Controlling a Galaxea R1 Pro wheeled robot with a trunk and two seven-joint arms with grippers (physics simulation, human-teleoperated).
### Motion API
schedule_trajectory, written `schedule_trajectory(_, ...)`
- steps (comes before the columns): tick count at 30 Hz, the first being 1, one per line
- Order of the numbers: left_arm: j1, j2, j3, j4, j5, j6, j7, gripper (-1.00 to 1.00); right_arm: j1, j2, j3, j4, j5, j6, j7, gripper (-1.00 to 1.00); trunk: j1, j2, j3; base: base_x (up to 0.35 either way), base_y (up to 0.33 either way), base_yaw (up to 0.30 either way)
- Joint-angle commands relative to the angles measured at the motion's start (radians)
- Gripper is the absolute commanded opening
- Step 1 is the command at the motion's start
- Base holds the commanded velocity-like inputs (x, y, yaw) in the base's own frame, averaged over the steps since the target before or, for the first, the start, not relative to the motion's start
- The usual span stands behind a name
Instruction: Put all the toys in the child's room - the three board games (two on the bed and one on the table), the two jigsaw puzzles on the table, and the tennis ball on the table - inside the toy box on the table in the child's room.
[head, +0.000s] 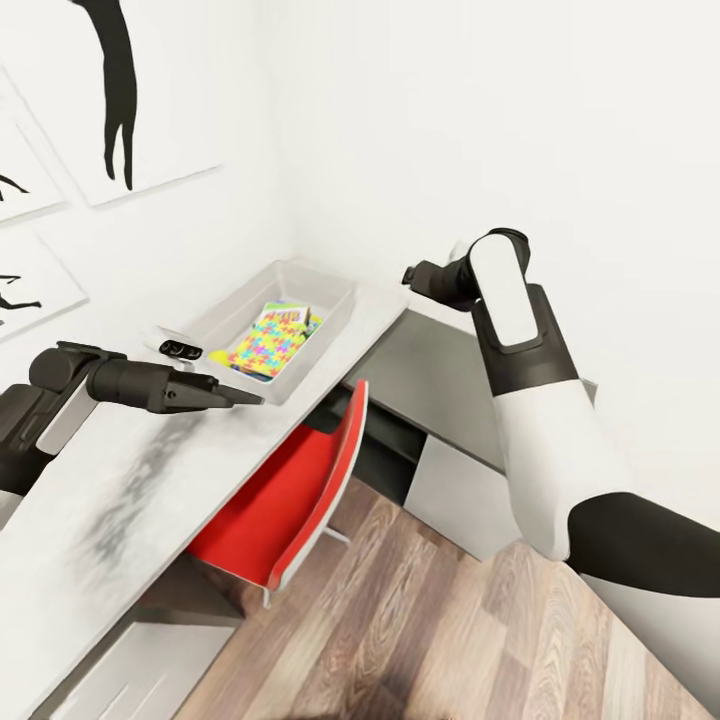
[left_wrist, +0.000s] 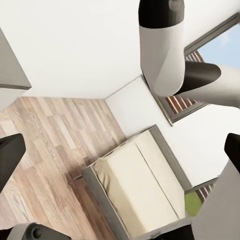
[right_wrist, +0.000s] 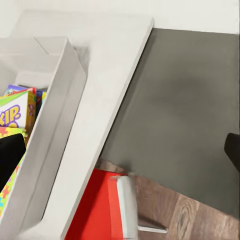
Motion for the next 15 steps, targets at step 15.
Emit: schedule_trajectory(15, -0.001, 0.003, 0.019, 0.012, -0.001, 0.011, -0.005, 1.00, 0.006, 0.004, 0.001, -0.004, -0.010, -0.029, -0.009, 1.00, 0.000, -0.002, 0.016, -0.072, 0.000, -0.134)
